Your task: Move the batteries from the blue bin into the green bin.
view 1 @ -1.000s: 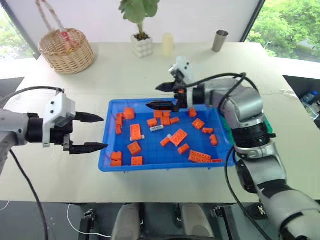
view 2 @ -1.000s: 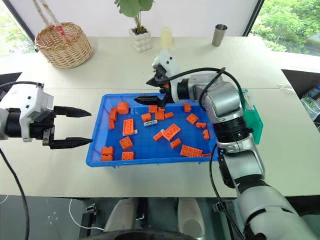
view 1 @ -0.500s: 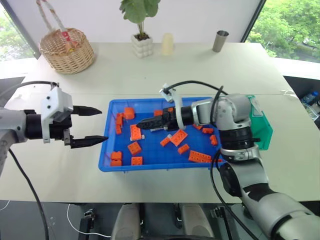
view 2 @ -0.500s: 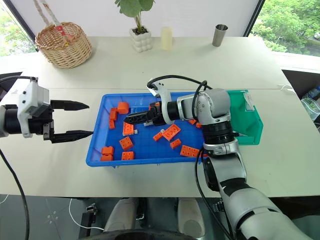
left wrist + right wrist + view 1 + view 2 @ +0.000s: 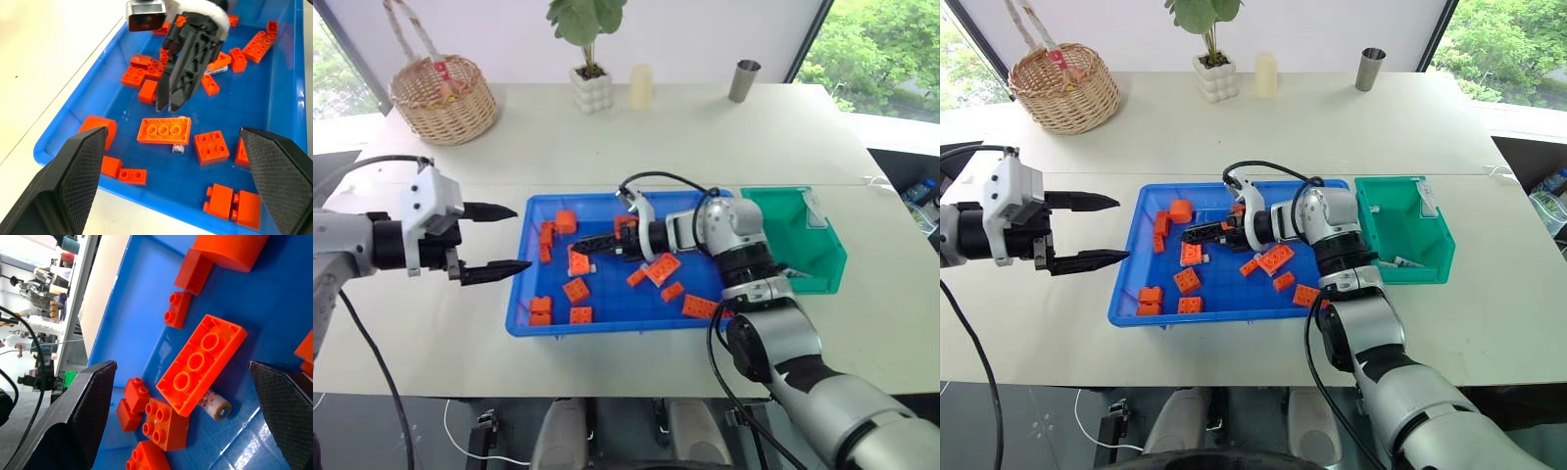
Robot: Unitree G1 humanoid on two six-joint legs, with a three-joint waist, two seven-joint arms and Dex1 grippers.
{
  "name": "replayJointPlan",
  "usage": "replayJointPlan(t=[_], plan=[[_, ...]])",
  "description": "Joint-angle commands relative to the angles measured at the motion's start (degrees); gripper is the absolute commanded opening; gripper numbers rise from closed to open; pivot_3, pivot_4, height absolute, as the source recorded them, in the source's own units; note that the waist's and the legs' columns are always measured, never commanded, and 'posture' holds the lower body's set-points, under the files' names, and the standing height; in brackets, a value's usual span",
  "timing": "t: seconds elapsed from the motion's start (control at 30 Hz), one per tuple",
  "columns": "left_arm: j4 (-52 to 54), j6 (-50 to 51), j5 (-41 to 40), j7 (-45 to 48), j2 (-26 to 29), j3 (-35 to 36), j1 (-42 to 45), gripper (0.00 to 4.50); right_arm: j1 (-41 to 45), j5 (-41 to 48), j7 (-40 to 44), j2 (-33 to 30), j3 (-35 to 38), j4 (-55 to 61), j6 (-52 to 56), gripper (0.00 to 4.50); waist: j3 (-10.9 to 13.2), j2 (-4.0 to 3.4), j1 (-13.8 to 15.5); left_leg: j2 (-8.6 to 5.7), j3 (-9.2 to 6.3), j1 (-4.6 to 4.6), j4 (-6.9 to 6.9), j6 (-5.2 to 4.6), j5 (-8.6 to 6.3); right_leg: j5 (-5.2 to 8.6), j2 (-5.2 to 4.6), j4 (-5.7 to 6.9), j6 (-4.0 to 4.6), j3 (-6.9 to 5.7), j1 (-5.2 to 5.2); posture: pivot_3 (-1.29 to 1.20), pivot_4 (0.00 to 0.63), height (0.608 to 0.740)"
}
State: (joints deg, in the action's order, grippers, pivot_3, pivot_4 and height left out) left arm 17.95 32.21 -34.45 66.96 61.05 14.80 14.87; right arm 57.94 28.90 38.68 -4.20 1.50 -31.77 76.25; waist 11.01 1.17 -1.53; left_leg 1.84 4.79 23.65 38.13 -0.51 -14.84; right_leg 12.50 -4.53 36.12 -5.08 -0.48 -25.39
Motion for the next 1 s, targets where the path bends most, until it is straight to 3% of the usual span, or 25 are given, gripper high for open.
replayJointPlan(t=[0.03, 0.33, 0.43, 0.67, 0.9, 1.0], plan=[[1.81, 0.13, -0.81, -0.82, 0.31, 2.28, -0.06, 4.5, 1.13, -0.23, 0.38, 1.77, -1.34, -2.52, -0.93, 4.45, 0.0, 0.01, -0.36, 0.0, -0.01, 0.0, 0.0, 0.0, 0.0, 0.0, 0.0, 0.0, 0.0, 0.0, 0.0, 0.0, 0.15, 0.736], [2.27, -0.38, -0.75, -1.16, 0.6, 3.04, -0.93, 4.5, 0.47, -0.34, -0.38, 4.49, -2.42, -2.89, -0.52, 4.45, -0.01, 0.01, -1.1, 0.01, -0.19, -0.01, -0.02, 0.0, 0.0, 0.0, 0.0, 0.0, 0.0, -0.01, 0.01, 0.0, 0.15, 0.736], [2.19, -0.64, -0.61, -1.26, 0.49, 3.02, -0.98, 4.5, 1.14, -0.81, -1.34, 5.06, -1.33, -4.65, -1.99, 3.59, -0.01, 0.01, -1.09, 0.01, -0.18, -0.01, -0.02, 0.0, 0.0, 0.0, 0.0, 0.0, 0.0, -0.01, 0.0, 0.0, 0.15, 0.736], [1.84, -1.09, -0.34, -1.34, 0.27, 2.75, -0.82, 4.5, 1.6, -0.85, -2.21, 5.7, -0.73, -5.76, -3.16, 0.09, -0.01, 0.01, -1.08, 0.01, -0.18, 0.0, -0.04, 0.0, 0.0, 0.0, -0.01, -0.01, 0.0, -0.01, 0.0, 0.0, 0.15, 0.736], [0.96, -1.86, 0.14, -1.14, 0.1, 2.13, -0.57, 4.5, 4.05, 1.78, -1.29, 4.0, 2.19, -2.41, -1.32, 0.03, 0.0, 0.0, -1.04, 0.02, -0.19, -0.01, -0.04, 0.0, 0.0, 0.0, -0.03, -0.01, 0.0, -0.01, 0.0, 0.0, 0.15, 0.736], [0.76, -2.14, 0.31, -1.25, -0.22, 1.38, -0.09, 4.5, 3.15, 3.54, 2.83, 0.7, -0.94, 5.35, -0.24, 0.03, 0.0, -0.01, -1.0, 0.03, -0.2, 0.02, -0.04, 0.0, 0.0, 0.0, -0.03, -0.02, 0.0, -0.01, -0.01, 0.0, 0.15, 0.736]])
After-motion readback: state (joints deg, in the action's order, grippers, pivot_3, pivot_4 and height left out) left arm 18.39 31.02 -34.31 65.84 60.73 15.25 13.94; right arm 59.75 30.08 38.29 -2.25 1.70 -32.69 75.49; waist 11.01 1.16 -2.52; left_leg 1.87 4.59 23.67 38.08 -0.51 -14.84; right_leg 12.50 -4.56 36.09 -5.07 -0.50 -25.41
